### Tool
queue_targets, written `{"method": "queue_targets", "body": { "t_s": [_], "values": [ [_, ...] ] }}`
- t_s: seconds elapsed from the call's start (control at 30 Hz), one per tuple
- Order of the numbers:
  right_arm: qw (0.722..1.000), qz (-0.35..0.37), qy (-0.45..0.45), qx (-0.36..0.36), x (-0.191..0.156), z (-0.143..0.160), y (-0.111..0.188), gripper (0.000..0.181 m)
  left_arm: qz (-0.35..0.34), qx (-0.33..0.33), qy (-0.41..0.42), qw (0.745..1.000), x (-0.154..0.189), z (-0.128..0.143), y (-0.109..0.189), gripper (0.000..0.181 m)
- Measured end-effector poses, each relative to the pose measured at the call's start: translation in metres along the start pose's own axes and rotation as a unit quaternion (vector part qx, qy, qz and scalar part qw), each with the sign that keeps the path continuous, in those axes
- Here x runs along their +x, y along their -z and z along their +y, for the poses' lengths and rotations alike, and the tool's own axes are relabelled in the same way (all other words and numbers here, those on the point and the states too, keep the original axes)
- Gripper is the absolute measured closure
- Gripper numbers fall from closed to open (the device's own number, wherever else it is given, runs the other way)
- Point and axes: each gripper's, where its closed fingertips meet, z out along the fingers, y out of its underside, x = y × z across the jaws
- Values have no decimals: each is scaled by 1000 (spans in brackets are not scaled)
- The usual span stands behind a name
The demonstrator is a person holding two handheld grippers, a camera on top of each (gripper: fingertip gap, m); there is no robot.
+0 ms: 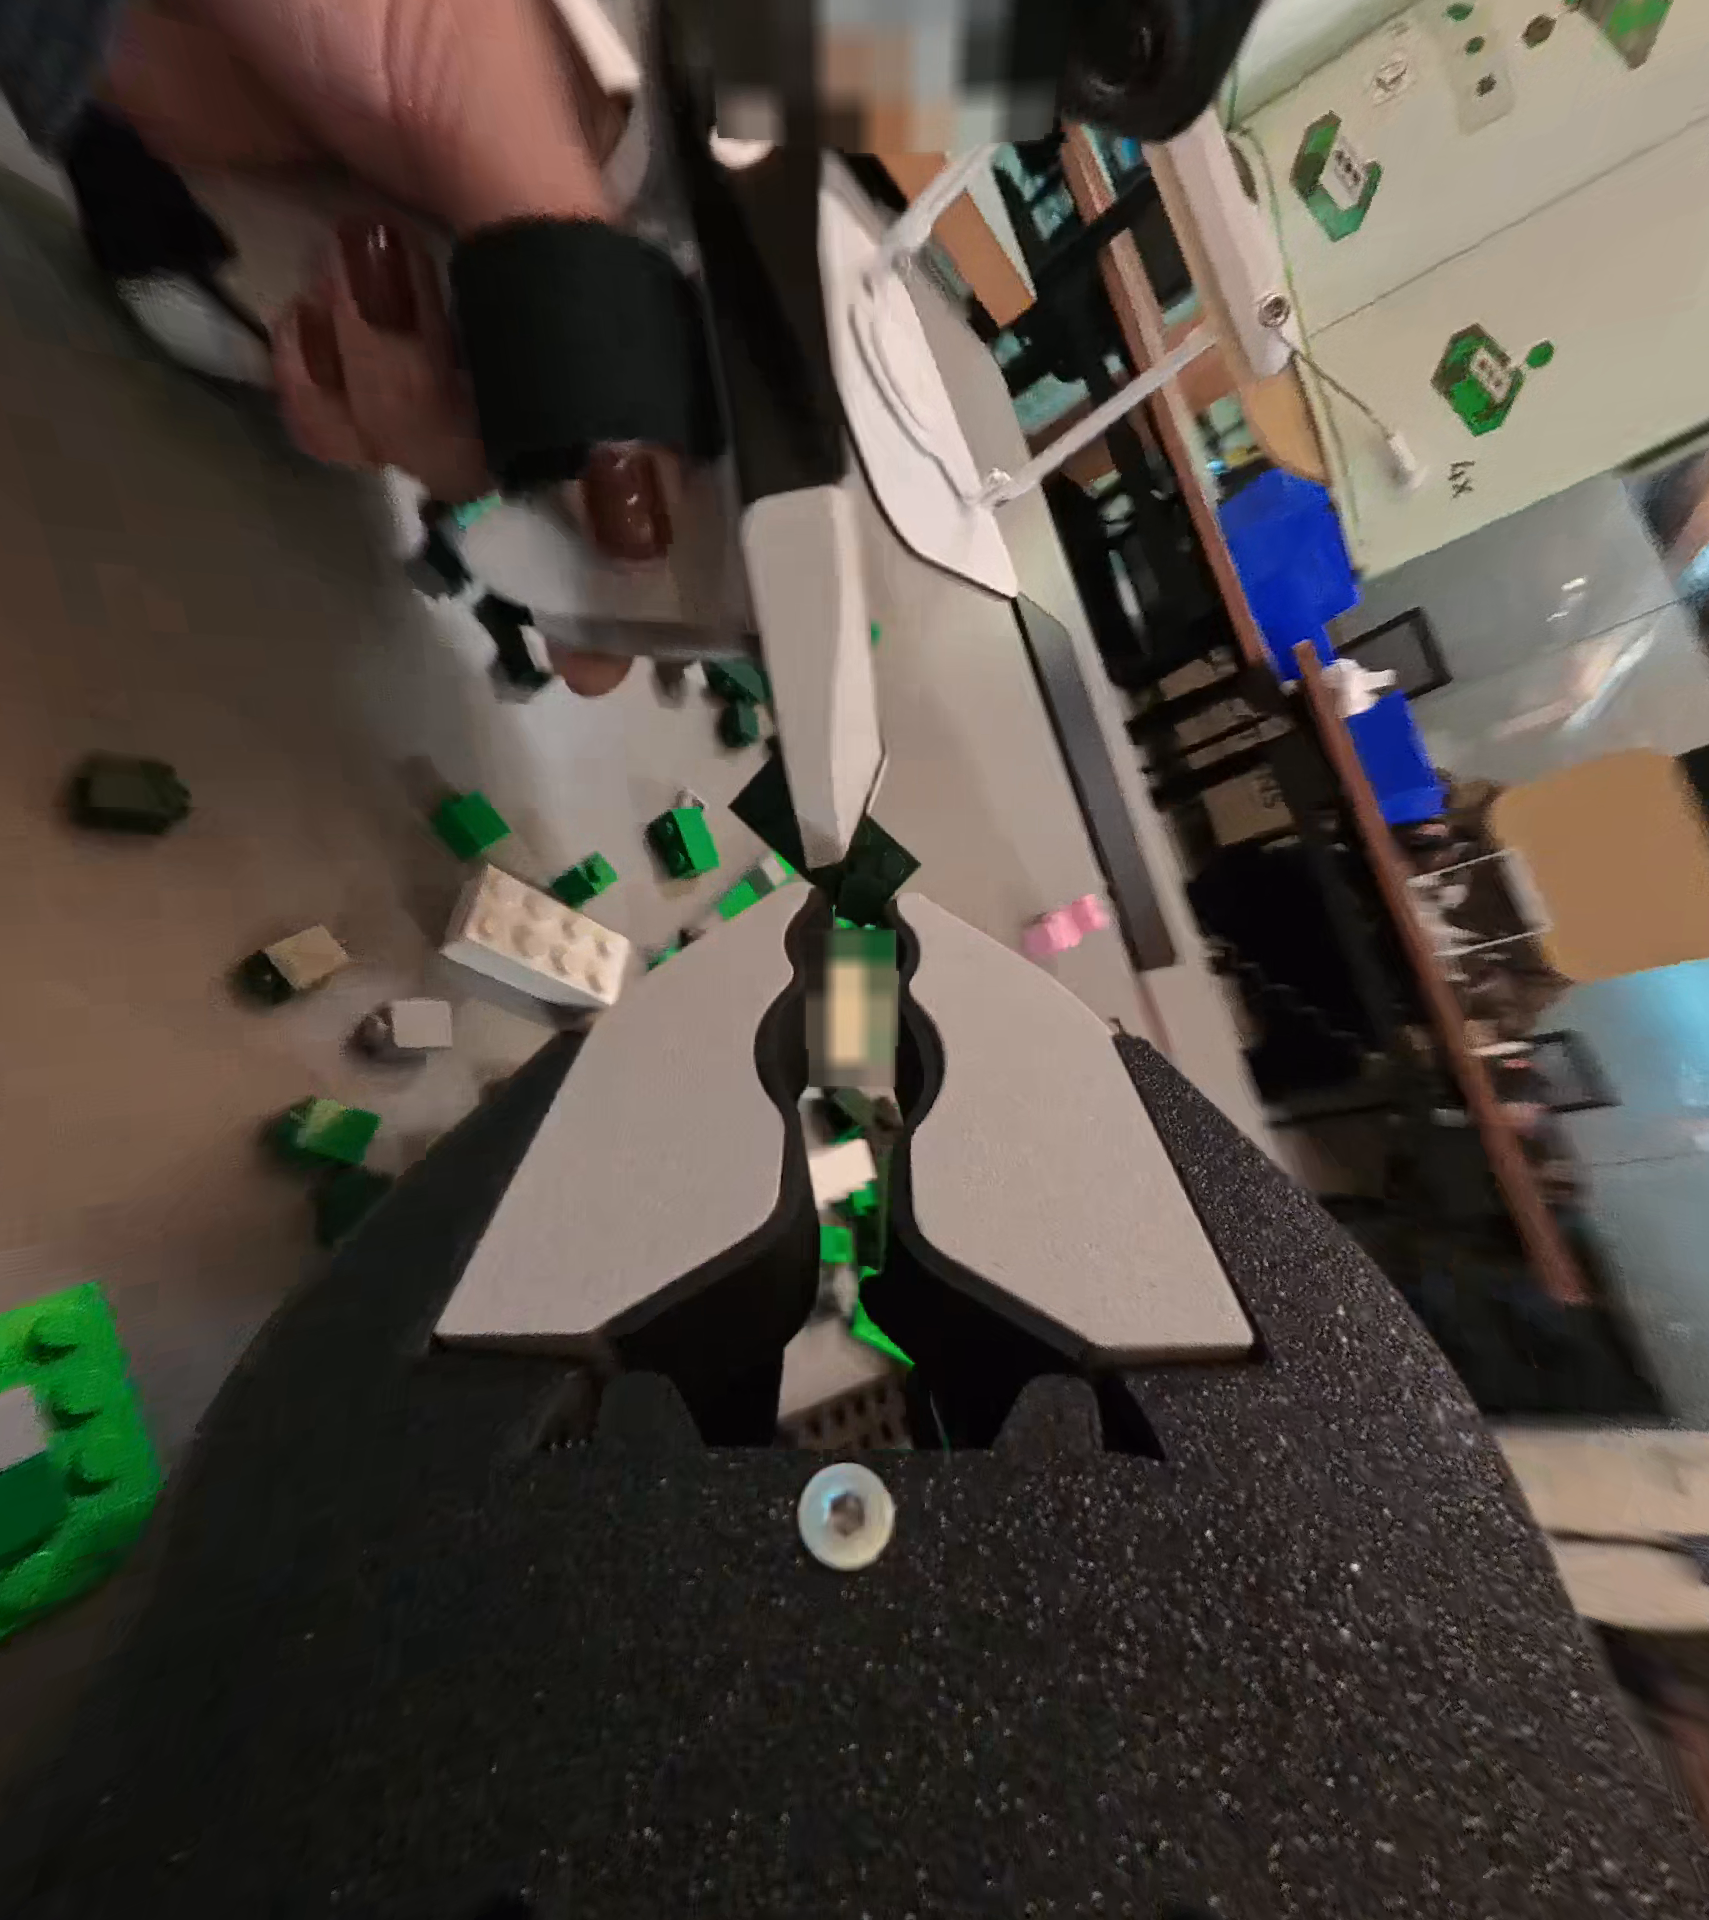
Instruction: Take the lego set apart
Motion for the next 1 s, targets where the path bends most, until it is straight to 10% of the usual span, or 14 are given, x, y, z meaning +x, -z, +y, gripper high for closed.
{"method": "queue_targets", "body": {
  "t_s": [0.3, 0.77, 1.0],
  "values": [
    [918, -164, -349, 96, -2, -12, 7, 173, 12, -11, -118, 993, 11, -2, 6, 177],
    [689, -282, -644, 176, 9, -16, 12, 179, -102, 22, -294, 950, 11, -18, 4, 177],
    [941, -92, -311, 94, 17, -6, 9, 171, -60, 43, -137, 988, 1, -19, 7, 178]
  ]
}}
